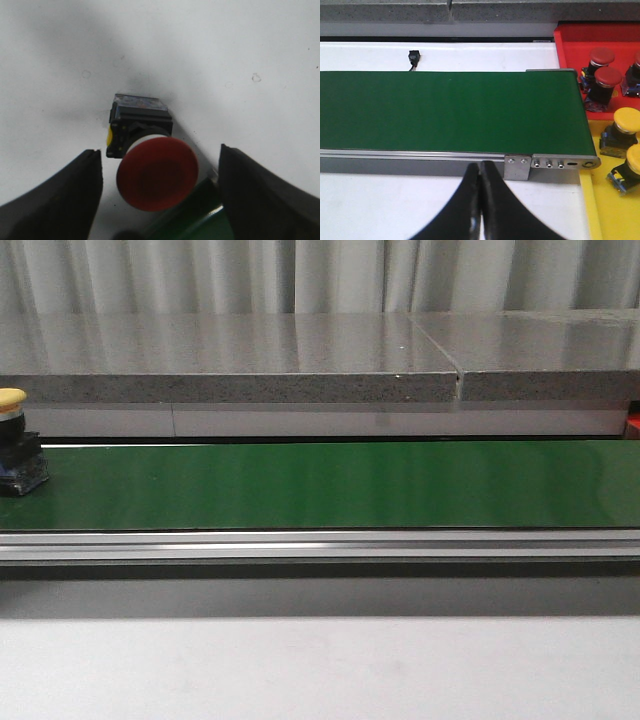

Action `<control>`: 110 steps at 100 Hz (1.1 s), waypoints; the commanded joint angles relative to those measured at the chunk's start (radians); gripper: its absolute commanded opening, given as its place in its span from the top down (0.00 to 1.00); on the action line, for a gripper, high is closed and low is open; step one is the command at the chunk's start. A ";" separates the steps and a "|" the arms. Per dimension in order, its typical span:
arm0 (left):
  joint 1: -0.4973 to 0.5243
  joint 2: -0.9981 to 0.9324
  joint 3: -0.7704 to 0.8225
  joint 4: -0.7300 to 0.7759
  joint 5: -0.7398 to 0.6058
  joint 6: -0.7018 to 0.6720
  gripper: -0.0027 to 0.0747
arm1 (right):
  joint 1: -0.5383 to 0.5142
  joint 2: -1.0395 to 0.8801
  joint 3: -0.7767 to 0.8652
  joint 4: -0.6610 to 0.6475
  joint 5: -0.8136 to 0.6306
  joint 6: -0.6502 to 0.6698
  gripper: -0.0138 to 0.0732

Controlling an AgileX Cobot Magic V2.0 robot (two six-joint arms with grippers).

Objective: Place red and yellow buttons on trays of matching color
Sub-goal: 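Grasp a red button beside the belt with the left gripper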

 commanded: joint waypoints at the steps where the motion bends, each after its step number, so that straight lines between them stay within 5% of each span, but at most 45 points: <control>1: 0.000 -0.055 -0.031 -0.024 0.006 -0.010 0.50 | 0.000 0.008 -0.024 -0.005 -0.069 -0.005 0.92; 24: 0.000 -0.055 -0.037 -0.021 0.014 -0.005 0.73 | 0.000 0.008 -0.024 -0.005 -0.069 -0.005 0.92; 76: -0.006 -0.265 -0.032 0.073 0.071 0.321 0.74 | 0.000 0.008 -0.024 -0.005 -0.069 -0.005 0.92; 110: -0.038 -0.530 0.181 0.015 0.014 0.450 0.74 | 0.000 0.008 -0.024 -0.005 -0.069 -0.005 0.92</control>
